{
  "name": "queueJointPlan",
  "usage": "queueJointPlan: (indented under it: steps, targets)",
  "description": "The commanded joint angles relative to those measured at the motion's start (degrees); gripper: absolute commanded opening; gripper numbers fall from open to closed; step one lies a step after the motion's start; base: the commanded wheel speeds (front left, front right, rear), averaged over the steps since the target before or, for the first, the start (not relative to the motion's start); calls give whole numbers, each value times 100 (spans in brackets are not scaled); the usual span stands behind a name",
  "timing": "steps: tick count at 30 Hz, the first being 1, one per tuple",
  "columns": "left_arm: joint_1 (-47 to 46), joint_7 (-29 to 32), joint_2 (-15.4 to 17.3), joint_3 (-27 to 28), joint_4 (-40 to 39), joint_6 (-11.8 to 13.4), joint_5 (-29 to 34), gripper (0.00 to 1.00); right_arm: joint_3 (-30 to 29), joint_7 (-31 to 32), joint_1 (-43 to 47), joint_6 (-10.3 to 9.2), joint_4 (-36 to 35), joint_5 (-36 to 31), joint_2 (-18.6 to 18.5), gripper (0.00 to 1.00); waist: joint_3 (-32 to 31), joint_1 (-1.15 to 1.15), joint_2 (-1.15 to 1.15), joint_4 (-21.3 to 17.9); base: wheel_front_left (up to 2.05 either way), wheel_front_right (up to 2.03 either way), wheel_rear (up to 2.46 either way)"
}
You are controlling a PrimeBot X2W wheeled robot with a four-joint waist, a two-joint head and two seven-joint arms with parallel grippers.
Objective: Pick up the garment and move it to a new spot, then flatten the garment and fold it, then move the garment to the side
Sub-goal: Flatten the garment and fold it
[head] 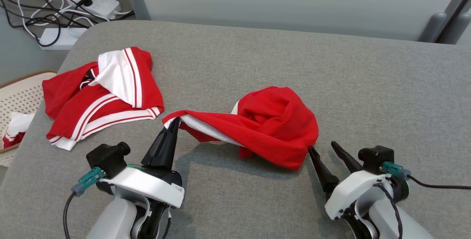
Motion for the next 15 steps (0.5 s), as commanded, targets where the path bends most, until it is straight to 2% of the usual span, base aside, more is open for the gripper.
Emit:
queueJointPlan:
  steps: [1,4,5,6,7,9,10,11,12,13,15]
  targets:
    - [-177,-34,90,217,-198,-40,23,0,165,-74,-124,24,7,169,9,100,21,0,0,49,0,0,0]
    - [-214,-34,62,205,-330,-40,63,0,324,7,-247,24,115,921,133,100,63,0,0,141,0,0,0]
    - [-223,-34,50,192,-366,-40,62,0,398,4,-310,24,119,1107,132,80,75,0,0,173,0,0,0]
    - [-230,-34,52,170,-394,-41,71,0,447,-2,-365,24,119,1292,135,64,84,0,0,194,0,0,0]
    - [-233,-34,43,148,-412,-41,60,0,488,-13,-431,24,139,1406,105,59,102,0,0,221,0,0,0]
    - [-250,-34,51,109,-431,-41,85,0,580,-36,-538,24,150,1589,62,63,121,0,0,253,0,0,0]
    - [-248,-34,43,98,-430,-41,74,0,642,-43,-576,24,166,1655,32,47,126,0,0,267,0,0,0]
    - [-247,-34,36,91,-431,-41,64,0,726,-49,-608,24,183,1707,2,36,130,0,0,277,0,0,0]
    - [-244,-34,38,73,-431,-41,71,0,792,-53,-626,24,190,1796,-14,15,131,0,0,284,0,0,0]
    - [-236,-34,27,49,-428,-41,55,0,854,-56,-637,24,200,1907,-28,0,129,0,0,290,0,0,0]
    - [-230,-34,17,32,-428,-41,40,0,918,-58,-652,24,197,2019,-41,0,128,0,0,292,0,0,0]
